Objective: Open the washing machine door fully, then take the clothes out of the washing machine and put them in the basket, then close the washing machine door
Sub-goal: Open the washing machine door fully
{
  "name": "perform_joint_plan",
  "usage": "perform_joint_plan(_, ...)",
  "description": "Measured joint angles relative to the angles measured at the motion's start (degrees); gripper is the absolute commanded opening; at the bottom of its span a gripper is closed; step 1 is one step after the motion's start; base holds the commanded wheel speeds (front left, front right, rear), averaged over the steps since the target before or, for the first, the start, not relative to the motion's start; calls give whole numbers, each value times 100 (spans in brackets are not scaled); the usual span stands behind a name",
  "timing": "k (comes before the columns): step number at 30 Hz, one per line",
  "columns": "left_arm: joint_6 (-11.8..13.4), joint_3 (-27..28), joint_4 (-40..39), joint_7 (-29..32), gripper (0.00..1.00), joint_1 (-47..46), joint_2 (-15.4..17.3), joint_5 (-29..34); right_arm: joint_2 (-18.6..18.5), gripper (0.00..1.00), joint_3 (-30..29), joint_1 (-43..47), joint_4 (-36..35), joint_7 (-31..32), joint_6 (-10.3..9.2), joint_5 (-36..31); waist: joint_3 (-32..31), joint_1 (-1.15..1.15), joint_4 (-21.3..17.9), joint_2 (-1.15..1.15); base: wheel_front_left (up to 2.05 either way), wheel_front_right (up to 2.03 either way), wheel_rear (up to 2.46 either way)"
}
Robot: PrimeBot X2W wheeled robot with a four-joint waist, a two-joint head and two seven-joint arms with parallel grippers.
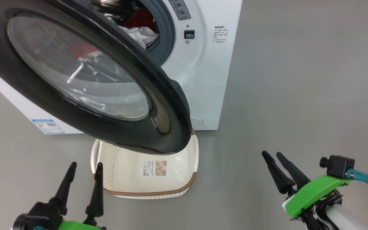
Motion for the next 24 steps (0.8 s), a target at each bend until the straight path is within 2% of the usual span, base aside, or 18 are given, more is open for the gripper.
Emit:
perform_joint_plan(6,0,29,1,0,100,1,-1,0,-65,100,165,0,282,-349,0,-667,-25,0,-22,0,0,0,0)
perform_joint_plan(12,-1,66,-1,0,100,2,-1,0,211,100,-981,112,124,-353,0,-2086,-36,0,-45,0,0,0,0)
perform_joint_plan(14,-1,65,-1,0,100,3,-1,0,453,100,-1423,398,-25,-360,0,-2853,-43,0,-45,0,0,0,0)
perform_joint_plan(16,-1,66,-1,0,100,4,0,0,615,100,-1703,584,-144,-360,0,-3286,-51,0,-45,0,0,0,0)
perform_joint_plan(21,-1,60,-1,0,100,8,0,1,965,100,-2341,879,-536,-361,1,-4128,-75,0,-29,0,0,0,0)
perform_joint_plan(24,-1,58,-1,0,100,9,0,1,1068,100,-2509,995,-695,-370,1,-4352,-81,0,-15,0,0,0,0)
